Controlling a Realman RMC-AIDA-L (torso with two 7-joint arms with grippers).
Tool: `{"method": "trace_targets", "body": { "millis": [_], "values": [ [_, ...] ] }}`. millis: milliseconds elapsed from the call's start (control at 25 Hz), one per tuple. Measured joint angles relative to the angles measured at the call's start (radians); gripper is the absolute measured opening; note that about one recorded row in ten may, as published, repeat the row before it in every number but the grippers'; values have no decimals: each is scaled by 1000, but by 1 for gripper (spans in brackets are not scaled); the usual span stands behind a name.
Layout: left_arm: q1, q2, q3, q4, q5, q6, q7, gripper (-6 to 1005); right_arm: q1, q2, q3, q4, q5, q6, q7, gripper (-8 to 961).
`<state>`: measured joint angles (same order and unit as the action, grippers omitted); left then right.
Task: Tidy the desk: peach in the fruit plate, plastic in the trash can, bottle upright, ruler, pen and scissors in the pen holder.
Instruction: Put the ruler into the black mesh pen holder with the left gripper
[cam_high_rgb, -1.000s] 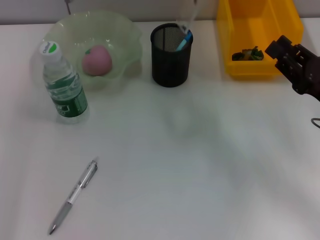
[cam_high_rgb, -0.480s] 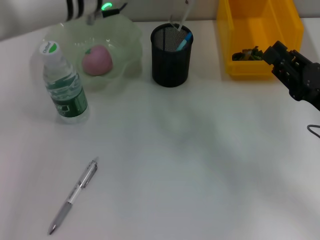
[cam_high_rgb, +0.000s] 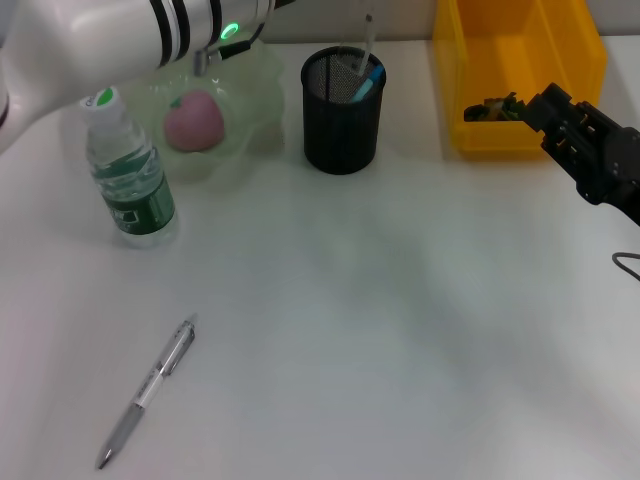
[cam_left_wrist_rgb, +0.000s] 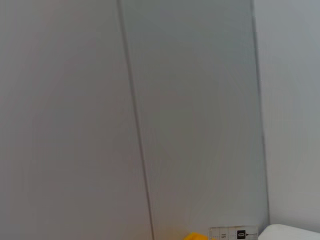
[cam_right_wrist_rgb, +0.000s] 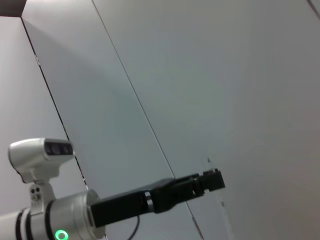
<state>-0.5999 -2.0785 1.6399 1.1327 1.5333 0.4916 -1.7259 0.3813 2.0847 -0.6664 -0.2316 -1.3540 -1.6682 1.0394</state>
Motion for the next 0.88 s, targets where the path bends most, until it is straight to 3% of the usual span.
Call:
{"method": "trace_targets", "body": {
  "millis": [280,840,880],
  "values": [
    [-14,-1,30,-74,-136,-62,89,390,1,0,-1,0,-1,-6,1,378],
    [-17,-2,36,-132,-257,-66,225,390,13,0,-2,14,-1,-6,-1,377],
    [-19,-2,37,-160,-310,-62,279,390,14,0,-2,14,-1,-6,-2,377]
  ]
}}
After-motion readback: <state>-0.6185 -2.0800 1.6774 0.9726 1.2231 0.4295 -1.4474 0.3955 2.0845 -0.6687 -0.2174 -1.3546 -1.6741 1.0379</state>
